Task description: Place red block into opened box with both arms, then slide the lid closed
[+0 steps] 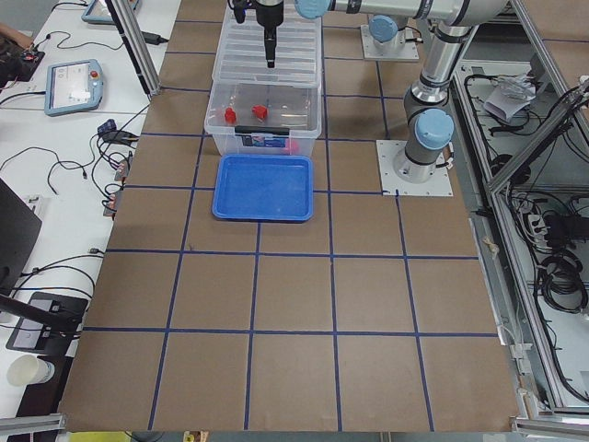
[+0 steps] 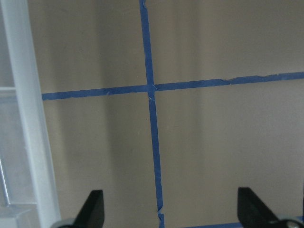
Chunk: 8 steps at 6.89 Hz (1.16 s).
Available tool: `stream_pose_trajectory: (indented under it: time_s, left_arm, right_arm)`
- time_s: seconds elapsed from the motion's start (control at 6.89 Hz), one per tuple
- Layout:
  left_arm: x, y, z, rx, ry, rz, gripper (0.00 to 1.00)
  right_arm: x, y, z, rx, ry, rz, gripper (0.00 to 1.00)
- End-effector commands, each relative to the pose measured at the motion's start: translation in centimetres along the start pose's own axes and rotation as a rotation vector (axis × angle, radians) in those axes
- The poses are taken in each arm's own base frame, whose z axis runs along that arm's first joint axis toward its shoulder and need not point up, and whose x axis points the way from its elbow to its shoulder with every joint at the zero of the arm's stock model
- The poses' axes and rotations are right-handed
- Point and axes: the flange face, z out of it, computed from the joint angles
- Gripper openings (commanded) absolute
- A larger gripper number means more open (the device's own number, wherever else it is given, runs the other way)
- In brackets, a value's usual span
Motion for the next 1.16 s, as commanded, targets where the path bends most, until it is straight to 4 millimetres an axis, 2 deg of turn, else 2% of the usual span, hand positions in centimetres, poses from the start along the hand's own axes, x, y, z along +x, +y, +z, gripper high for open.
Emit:
stream_pose_trajectory:
  time_s: [0.0,0.15,0.29,0.44,0.73,1.02]
  left_arm:
    - [-0.1,2.0,-2.4,0.047,0.001,0.009,1.00]
    - [-0.6,1.7,-1.9,0.043,-0.002,0.009,1.00]
    - [-0.7,2.0,-2.1,0.044,-0.002,0.008,1.00]
    - [-0.9,2.2,-2.5,0.050,-0.003,0.006,1.00]
    - [-1.3,1.6,-1.3,0.020,-0.002,0.004,1.00]
    - [-1.3,2.0,-2.0,0.032,-0.005,0.032,1.00]
  right_arm:
    - [-1.3,-0.4,0.7,0.015,0.003,-0.023,1.00]
    - [-2.6,-0.6,0.6,0.021,0.006,-0.041,1.00]
    - [-2.8,-0.6,0.6,0.020,0.006,-0.045,1.00]
    - [-4.3,-0.8,0.6,0.027,-0.012,-0.068,1.00]
    - [-7.0,-0.8,0.2,0.035,-0.015,-0.120,1.00]
    - [-10.6,-0.8,0.2,0.034,-0.009,-0.169,1.00]
